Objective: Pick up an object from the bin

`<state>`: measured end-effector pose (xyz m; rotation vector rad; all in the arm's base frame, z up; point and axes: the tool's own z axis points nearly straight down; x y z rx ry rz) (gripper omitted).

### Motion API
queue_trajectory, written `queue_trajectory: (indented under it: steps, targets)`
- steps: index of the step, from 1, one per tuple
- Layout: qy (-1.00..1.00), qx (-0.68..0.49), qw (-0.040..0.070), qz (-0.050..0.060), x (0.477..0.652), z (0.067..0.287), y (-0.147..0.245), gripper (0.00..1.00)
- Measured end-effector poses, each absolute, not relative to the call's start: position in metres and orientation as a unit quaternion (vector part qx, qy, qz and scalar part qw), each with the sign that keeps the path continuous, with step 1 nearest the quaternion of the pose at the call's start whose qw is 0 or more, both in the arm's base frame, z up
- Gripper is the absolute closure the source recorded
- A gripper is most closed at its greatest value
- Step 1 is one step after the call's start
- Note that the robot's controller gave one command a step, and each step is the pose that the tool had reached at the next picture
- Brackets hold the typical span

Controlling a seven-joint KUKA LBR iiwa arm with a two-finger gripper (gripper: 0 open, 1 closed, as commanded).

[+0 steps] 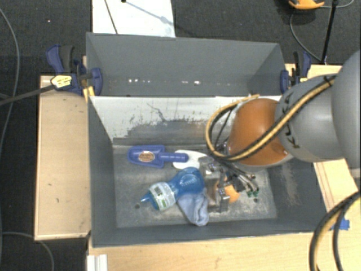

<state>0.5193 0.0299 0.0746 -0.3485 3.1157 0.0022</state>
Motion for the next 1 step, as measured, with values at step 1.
queue_trajectory:
  steps: [1]
  targets:
    - [0.991, -0.132, 0.004, -0.001, 0.5064, 0.0742, 0.0514, 0.0]
